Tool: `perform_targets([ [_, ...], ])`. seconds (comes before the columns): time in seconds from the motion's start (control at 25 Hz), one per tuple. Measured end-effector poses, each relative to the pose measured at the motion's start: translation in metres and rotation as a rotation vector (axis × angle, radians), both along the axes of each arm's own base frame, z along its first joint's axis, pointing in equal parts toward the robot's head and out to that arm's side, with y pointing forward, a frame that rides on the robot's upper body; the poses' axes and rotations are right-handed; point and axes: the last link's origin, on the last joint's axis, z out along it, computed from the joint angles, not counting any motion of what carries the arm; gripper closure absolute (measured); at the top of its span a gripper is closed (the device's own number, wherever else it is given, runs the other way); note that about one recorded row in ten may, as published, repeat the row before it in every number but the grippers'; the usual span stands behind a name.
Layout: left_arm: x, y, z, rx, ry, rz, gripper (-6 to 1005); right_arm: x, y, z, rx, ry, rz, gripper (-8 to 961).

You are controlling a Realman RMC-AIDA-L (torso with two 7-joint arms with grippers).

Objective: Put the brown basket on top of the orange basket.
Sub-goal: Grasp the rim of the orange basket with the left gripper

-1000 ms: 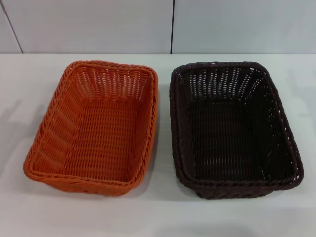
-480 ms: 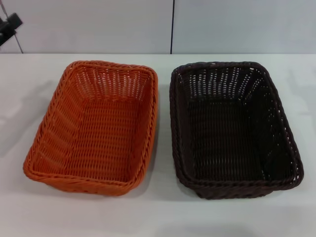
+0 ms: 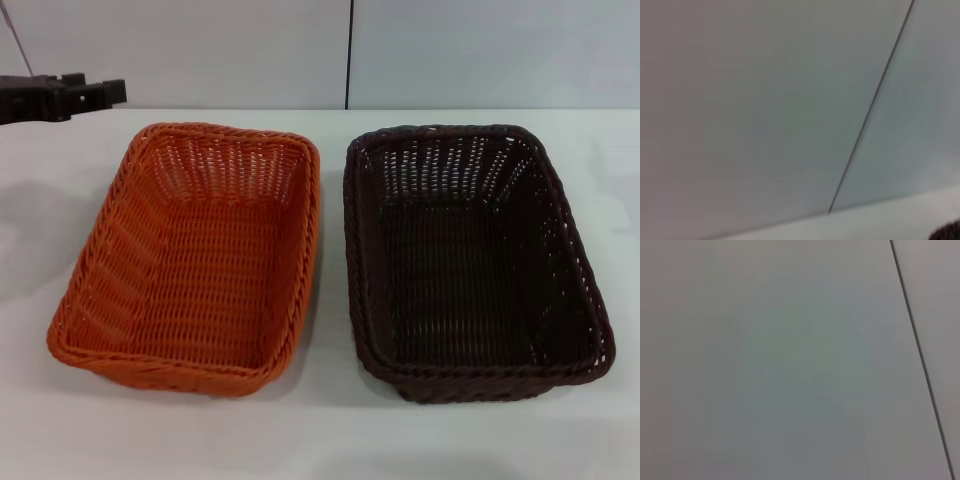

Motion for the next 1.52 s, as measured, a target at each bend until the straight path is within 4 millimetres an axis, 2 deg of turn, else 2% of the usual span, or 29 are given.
perform_targets([
  [0.2, 0.009, 0.002, -0.002, -0.140, 0.100, 0.082, 412, 0.002, -0.001, 0.004, 0.011, -0.005, -0.003, 207],
  [0.36, -0.001, 0.004, -0.017, -0.175, 0.178, 0.180, 415, -0.002, 0.002, 0.006, 0.018, -0.010, 0.011, 207],
  [0.76, -0.013, -0.004, -0.028, -0.226, 0.156, 0.234, 423, -0.006, 0.005, 0.010, 0.028, -0.020, 0.031, 207],
  [1.12, -0.029, -0.009, -0.031, -0.242, 0.191, 0.321, 431, -0.007, 0.006, 0.010, 0.028, -0.020, 0.031, 207],
  [1.52, -0.026, -0.013, -0.045, -0.286, 0.196, 0.321, 439, -0.008, 0.008, 0.010, 0.025, -0.022, 0.030, 208],
])
